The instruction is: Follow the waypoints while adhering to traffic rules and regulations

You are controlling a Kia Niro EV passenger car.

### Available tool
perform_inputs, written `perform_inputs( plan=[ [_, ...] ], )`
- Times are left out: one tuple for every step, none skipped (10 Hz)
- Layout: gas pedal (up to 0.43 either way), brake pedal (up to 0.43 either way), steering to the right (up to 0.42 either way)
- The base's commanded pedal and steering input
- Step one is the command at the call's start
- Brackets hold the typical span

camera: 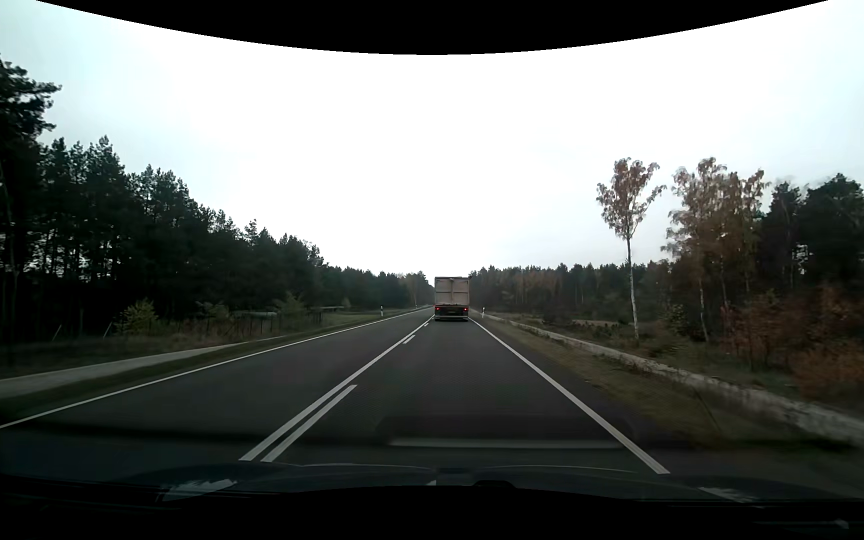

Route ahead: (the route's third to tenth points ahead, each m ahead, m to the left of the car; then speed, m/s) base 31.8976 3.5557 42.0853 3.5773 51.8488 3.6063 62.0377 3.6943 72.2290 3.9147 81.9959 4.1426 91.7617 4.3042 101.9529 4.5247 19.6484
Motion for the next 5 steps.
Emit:
perform_inputs(
  plan=[
    [0.169, 0.000, 0.000],
    [0.169, 0.000, 0.000],
    [0.169, 0.000, 0.000],
    [0.169, 0.000, 0.000],
    [0.177, 0.000, 0.000]
  ],
)
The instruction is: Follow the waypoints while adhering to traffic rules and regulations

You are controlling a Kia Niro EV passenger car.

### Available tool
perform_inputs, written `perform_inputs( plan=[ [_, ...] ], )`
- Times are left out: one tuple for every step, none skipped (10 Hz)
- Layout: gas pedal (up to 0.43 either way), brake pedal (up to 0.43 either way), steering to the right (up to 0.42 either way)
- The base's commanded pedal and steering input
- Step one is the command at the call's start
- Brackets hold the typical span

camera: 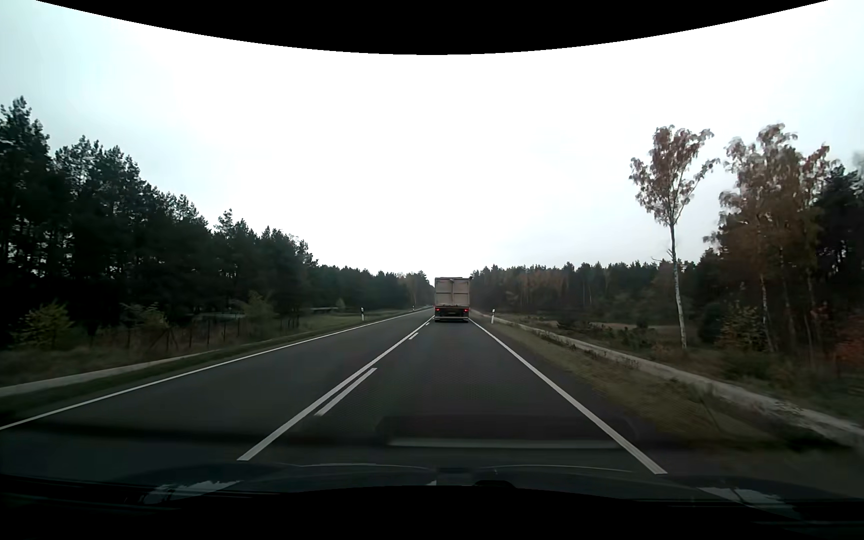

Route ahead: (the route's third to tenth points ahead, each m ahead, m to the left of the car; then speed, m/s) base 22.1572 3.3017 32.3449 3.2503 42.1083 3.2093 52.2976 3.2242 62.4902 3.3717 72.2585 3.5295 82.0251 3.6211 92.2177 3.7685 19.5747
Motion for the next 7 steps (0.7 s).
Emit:
perform_inputs(
  plan=[
    [0.177, 0.000, -0.001],
    [0.177, 0.000, 0.000],
    [0.177, 0.000, -0.001],
    [0.177, 0.000, -0.001],
    [0.177, 0.000, -0.001],
    [0.177, 0.000, -0.001],
    [0.177, 0.000, 0.000]
  ],
)
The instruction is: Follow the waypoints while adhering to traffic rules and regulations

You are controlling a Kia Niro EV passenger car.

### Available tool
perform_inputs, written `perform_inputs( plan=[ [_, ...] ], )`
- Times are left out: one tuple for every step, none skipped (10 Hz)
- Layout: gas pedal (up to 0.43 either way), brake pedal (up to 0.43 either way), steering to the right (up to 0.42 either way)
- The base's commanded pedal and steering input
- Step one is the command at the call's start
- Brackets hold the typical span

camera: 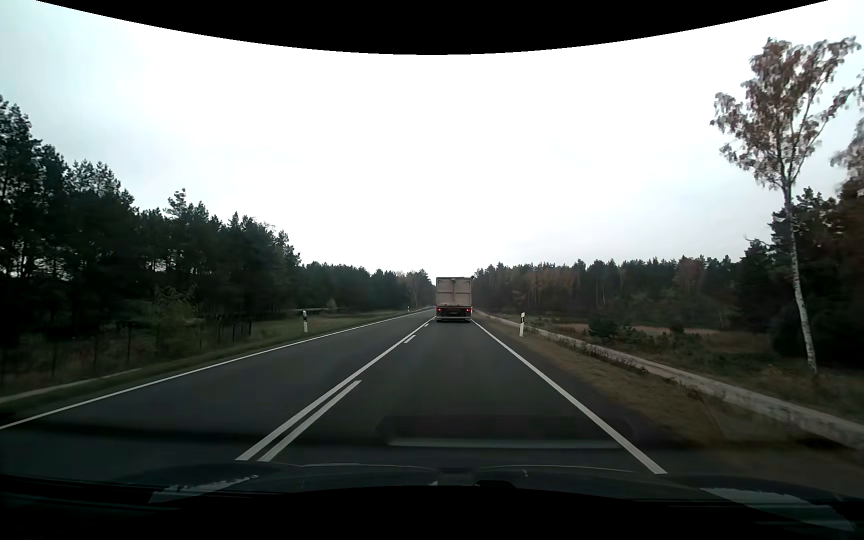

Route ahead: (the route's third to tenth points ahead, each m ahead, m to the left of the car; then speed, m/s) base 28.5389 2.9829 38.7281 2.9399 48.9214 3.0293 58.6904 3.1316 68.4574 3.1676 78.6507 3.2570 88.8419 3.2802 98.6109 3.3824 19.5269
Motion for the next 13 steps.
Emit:
perform_inputs(
  plan=[
    [0.177, 0.000, 0.000],
    [0.189, 0.000, -0.001],
    [0.189, 0.000, -0.001],
    [0.189, 0.000, -0.001],
    [0.189, 0.000, -0.001],
    [0.189, 0.000, 0.000],
    [0.189, 0.000, 0.000],
    [0.189, 0.000, 0.000],
    [0.177, 0.000, 0.000],
    [0.177, 0.000, 0.000],
    [0.177, 0.000, 0.000],
    [0.177, 0.000, 0.000],
    [0.169, 0.000, 0.001]
  ],
)
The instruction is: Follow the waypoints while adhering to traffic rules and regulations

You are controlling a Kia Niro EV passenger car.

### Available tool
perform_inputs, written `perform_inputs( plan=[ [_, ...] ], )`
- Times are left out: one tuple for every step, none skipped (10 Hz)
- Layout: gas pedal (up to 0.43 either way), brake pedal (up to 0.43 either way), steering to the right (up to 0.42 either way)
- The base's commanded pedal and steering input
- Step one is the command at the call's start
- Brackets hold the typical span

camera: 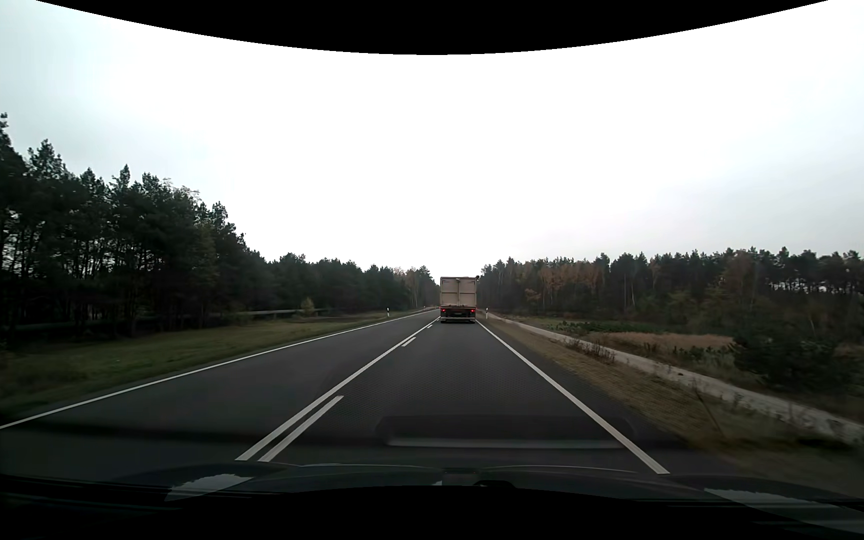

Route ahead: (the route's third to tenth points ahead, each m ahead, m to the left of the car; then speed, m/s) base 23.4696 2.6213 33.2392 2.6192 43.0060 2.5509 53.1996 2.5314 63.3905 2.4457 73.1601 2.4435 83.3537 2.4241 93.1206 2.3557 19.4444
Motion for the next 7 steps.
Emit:
perform_inputs(
  plan=[
    [0.169, 0.000, 0.001],
    [0.169, 0.000, 0.002],
    [0.169, 0.000, 0.001],
    [0.177, 0.000, 0.002],
    [0.177, 0.000, 0.002],
    [0.177, 0.000, 0.001],
    [0.177, 0.000, 0.002]
  ],
)
